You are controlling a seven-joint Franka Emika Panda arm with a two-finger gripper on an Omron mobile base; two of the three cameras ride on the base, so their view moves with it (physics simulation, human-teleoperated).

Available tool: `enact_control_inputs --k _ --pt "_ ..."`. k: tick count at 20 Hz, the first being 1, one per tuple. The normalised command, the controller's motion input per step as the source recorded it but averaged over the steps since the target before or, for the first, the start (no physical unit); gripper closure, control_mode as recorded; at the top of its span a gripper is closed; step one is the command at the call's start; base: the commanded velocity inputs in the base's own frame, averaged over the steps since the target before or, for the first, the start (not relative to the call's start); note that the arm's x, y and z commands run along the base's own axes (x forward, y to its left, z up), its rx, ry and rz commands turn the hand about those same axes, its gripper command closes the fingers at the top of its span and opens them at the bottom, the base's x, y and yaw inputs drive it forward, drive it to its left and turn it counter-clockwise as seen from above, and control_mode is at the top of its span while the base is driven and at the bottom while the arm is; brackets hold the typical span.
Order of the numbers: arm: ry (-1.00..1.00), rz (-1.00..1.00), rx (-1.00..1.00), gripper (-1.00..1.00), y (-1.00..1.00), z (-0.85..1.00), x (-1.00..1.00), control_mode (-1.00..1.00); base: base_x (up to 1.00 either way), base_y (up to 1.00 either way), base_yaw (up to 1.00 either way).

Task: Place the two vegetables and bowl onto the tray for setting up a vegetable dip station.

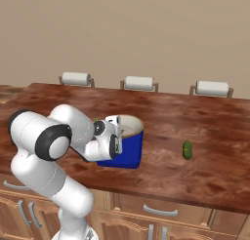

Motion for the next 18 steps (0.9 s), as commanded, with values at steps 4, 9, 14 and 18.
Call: enact_control_inputs --k 4,9,14,18 --pt "0.00 0.00 0.00 -1.00 0.00 -0.01 -0.15 -1.00 0.00 0.00 0.00" --pt "0.00 0.00 0.00 -1.00 0.00 0.00 -0.09 -1.00 0.00 0.00 0.00" --pt "-0.03 0.00 0.00 -1.00 0.00 0.04 -0.01 -1.00 0.00 0.00 0.00" --pt "-0.10 0.00 0.00 -1.00 0.00 0.05 0.00 -1.00 0.00 0.00 0.00"
